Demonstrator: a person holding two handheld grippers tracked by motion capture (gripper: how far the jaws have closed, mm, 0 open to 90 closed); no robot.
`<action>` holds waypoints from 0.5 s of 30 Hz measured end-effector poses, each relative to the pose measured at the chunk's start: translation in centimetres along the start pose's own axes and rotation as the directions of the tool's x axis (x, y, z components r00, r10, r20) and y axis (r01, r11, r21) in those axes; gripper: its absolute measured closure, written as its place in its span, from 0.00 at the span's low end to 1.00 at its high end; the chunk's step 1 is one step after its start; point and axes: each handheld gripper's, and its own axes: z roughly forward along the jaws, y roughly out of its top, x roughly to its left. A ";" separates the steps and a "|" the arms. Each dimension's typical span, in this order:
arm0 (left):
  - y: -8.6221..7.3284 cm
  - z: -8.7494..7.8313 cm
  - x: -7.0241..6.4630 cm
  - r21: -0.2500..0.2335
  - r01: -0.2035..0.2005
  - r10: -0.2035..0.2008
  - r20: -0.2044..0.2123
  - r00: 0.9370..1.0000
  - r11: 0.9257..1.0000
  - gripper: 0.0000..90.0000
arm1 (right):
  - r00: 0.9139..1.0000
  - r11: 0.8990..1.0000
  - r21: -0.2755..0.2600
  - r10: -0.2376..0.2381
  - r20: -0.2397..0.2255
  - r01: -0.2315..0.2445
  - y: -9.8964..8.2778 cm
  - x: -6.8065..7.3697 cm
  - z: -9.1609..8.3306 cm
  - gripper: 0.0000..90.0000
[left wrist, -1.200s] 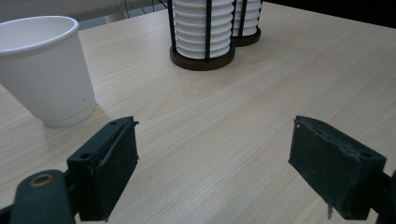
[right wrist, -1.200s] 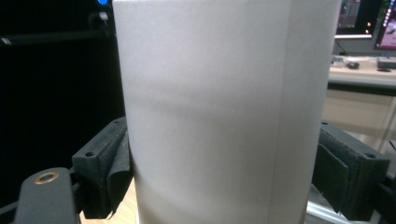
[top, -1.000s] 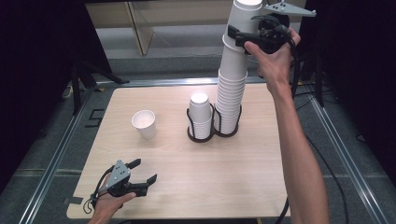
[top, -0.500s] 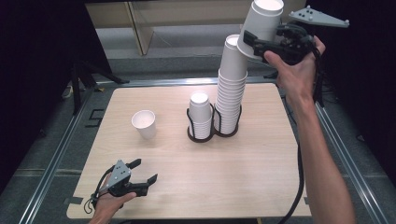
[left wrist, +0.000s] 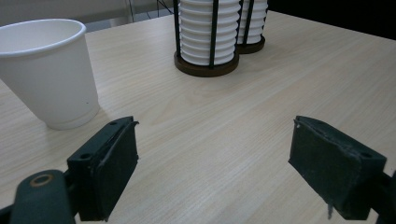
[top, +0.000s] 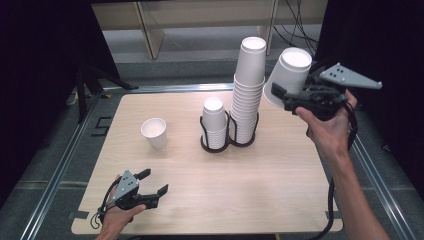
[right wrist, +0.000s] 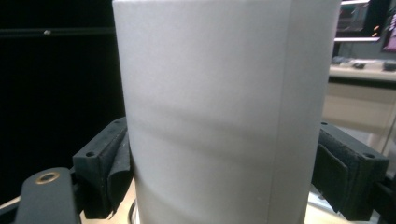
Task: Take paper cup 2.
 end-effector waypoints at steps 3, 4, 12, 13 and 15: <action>0.1 0.1 0.0 -0.003 0.004 -0.004 0.004 1.000 1.000 0.16 | 1.000 1.000 0.023 0.016 -0.022 -0.015 -1.8 0.7 -0.1 0.18; 0.1 0.1 0.0 -0.007 0.004 -0.004 0.006 1.000 1.000 0.16 | 0.999 0.999 0.027 0.021 -0.037 -0.020 -2.5 1.1 -0.1 0.18; 0.7 0.4 0.0 -0.022 0.030 -0.030 0.014 0.999 0.999 0.16 | 0.995 0.997 0.062 0.048 -0.089 -0.042 -6.7 3.3 0.8 0.18; 0.9 0.5 0.0 -0.027 0.031 -0.030 0.015 0.999 0.999 0.16 | 0.994 0.997 0.072 0.041 -0.103 -0.034 -7.3 3.5 1.0 0.18; 1.1 0.7 -0.1 -0.041 0.031 -0.030 0.031 0.999 0.999 0.16 | 0.990 0.995 0.093 0.047 -0.132 -0.034 -8.4 4.2 1.7 0.18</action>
